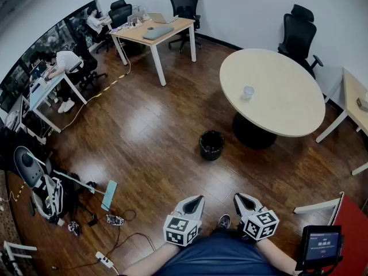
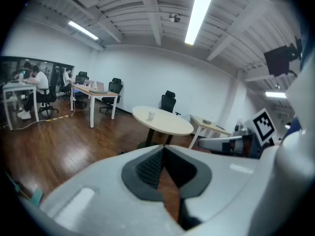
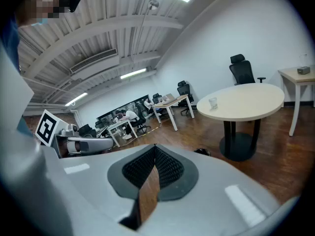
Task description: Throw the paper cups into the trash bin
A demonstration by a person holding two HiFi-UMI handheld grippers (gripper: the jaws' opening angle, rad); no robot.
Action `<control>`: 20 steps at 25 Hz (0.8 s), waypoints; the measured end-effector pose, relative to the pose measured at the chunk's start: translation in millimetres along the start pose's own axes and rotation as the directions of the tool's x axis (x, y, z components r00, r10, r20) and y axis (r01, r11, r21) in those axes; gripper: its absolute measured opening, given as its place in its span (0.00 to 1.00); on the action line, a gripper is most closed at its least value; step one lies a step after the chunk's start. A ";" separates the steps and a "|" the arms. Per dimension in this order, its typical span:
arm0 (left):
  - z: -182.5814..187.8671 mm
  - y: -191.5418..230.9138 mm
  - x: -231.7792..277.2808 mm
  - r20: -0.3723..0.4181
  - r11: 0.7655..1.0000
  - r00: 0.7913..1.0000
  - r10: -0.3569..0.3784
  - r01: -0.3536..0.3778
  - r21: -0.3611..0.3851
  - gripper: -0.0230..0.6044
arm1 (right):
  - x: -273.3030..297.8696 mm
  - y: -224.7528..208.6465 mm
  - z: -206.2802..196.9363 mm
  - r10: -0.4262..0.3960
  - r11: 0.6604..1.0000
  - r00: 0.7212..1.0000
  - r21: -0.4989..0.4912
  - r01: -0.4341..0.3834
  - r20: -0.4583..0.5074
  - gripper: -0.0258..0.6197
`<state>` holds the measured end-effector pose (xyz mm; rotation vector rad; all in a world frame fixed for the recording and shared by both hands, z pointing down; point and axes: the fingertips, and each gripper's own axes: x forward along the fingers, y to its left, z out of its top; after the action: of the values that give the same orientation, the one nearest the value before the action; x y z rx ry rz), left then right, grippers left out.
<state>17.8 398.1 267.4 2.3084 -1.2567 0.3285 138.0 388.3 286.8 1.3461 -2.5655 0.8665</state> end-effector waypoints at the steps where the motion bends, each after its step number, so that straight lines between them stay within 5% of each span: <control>1: 6.9 -4.6 10.3 0.005 1.000 1.000 0.007 -0.007 -0.009 0.04 | 0.6 -12.6 7.4 0.003 1.000 1.000 0.003 -0.003 0.002 0.05; 8: 32.8 -24.9 69.0 0.002 0.999 0.999 0.039 -0.039 -0.017 0.04 | 17.0 -75.5 38.3 0.049 0.998 0.999 0.031 -0.049 -0.003 0.06; 14: 53.2 4.5 101.1 -0.008 0.996 0.997 0.077 -0.078 -0.037 0.04 | 56.4 -106.2 58.1 0.050 0.997 0.999 0.053 -0.049 -0.017 0.06; 20: 75.2 69.1 155.2 0.005 0.998 1.000 0.017 -0.016 -0.060 0.04 | 123.7 -135.1 78.1 -0.032 0.998 0.999 0.058 0.033 -0.024 0.06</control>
<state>43.4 215.5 290.5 2.2513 -1.2716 0.2873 182.3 197.8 324.2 1.3807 -2.5130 0.9522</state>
